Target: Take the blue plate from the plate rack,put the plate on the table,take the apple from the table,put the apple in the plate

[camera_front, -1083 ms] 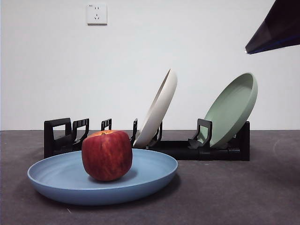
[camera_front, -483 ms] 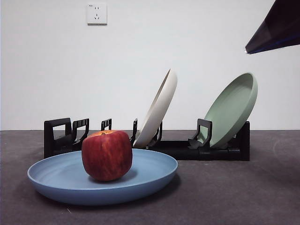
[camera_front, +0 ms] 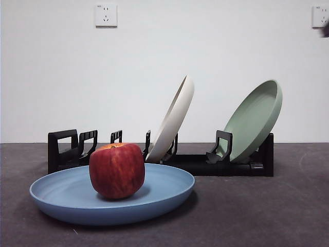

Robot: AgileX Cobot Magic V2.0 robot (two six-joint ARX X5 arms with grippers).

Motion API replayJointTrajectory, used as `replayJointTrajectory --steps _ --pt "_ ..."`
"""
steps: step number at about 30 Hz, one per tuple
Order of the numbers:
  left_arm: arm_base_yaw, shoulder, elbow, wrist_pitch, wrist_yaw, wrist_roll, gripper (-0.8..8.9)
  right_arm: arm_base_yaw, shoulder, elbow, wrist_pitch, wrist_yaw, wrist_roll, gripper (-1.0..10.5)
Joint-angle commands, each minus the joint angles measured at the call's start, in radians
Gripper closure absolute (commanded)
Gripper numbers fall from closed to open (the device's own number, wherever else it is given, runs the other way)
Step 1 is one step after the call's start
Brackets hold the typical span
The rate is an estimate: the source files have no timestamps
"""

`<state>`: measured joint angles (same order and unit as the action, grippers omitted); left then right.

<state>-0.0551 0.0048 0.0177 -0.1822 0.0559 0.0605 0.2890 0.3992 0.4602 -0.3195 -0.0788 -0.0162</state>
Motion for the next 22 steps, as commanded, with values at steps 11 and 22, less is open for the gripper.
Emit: replayJointTrajectory --steps 11,22 --pt "0.003 -0.002 -0.013 0.002 -0.001 0.003 8.17 -0.246 -0.373 -0.354 0.084 -0.027 -0.014 9.5" --pt "0.003 -0.002 -0.013 0.002 -0.001 0.003 8.17 -0.246 -0.398 -0.452 0.137 -0.024 0.006 9.5"
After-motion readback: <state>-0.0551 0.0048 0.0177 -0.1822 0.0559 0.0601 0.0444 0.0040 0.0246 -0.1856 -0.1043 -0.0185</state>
